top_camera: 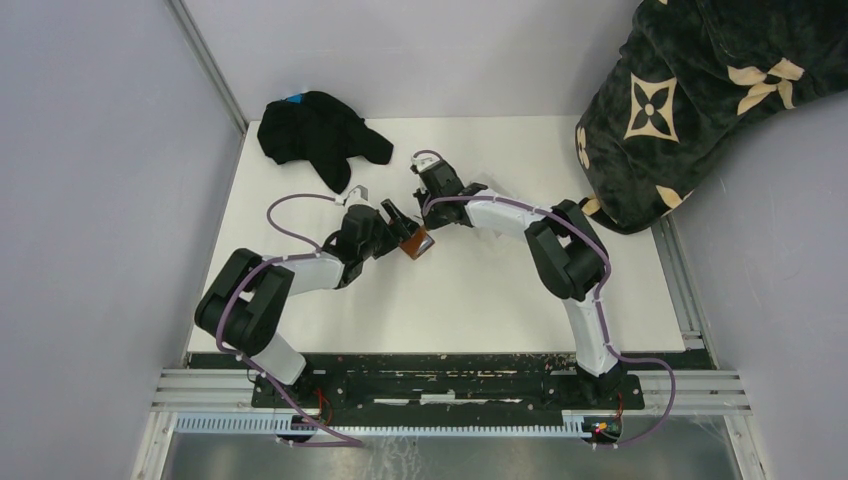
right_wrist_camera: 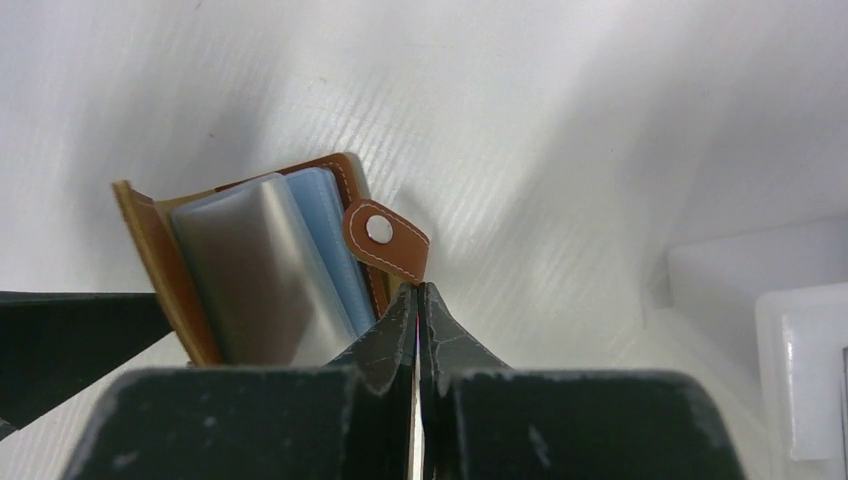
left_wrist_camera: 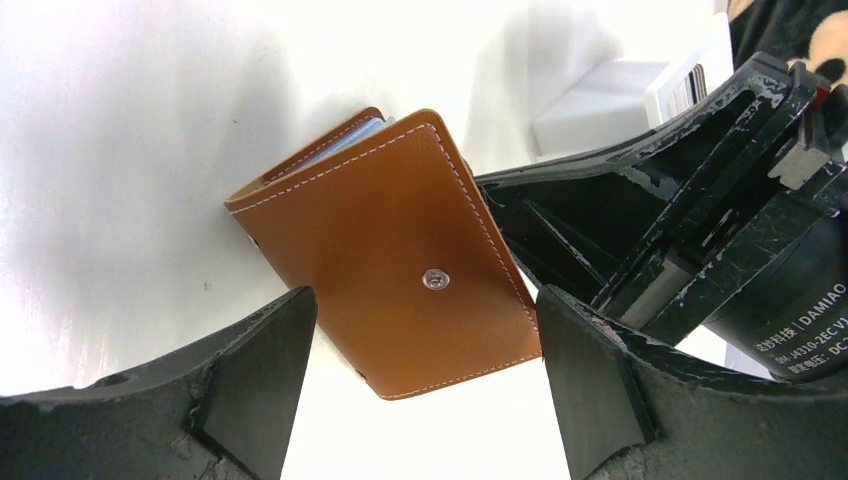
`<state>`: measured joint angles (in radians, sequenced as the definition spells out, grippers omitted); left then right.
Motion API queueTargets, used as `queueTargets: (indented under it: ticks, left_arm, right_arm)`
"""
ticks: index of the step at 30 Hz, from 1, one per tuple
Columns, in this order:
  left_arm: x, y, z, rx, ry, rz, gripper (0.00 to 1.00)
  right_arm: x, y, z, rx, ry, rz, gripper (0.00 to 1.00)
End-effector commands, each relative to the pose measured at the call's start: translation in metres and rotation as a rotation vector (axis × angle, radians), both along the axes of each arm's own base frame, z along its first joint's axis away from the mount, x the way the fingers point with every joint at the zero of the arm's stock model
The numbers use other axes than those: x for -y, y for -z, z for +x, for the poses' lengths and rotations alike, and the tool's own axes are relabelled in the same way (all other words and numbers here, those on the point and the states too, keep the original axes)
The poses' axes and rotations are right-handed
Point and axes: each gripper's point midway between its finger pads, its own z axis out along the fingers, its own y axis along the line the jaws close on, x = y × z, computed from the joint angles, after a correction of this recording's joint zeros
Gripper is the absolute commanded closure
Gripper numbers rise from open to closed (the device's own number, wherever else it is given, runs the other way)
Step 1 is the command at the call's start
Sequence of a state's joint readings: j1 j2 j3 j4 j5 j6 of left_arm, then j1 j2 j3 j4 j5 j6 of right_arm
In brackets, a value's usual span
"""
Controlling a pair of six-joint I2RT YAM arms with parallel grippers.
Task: Put the credit cards into the card holder
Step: Close the card holder at the center of the board.
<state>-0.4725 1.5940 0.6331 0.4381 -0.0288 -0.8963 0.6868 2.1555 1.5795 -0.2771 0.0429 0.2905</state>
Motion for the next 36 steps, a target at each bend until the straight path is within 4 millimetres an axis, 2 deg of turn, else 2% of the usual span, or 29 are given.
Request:
queueTargets:
  ticks: [1,8,21,30,36]
  left_arm:
    - [-0.009,-0.018,0.013,0.052,-0.027,0.056,0.12]
    - [-0.015,-0.008,0.008,-0.004,-0.030,0.113,0.13]
    - [-0.001,0.008,-0.001,-0.077,0.065,0.125,0.14]
    - [0.032,-0.011,0.005,0.002,0.158,0.033,0.12]
    - [0.037,-0.025,0.003,0.048,0.172,0.006,0.10]
  right_arm:
    - [0.004,-0.009,0.004,-0.011,0.057,0.062,0.99]
    - [0.018,-0.005,-0.007,-0.035,0.090,0.055,0.99]
    - [0.031,-0.009,-0.024,-0.047,0.115,0.066,0.99]
    - [0.034,-0.009,-0.036,-0.052,0.117,0.064,0.99]
    - [0.038,-0.010,-0.040,-0.052,0.120,0.054,0.99]
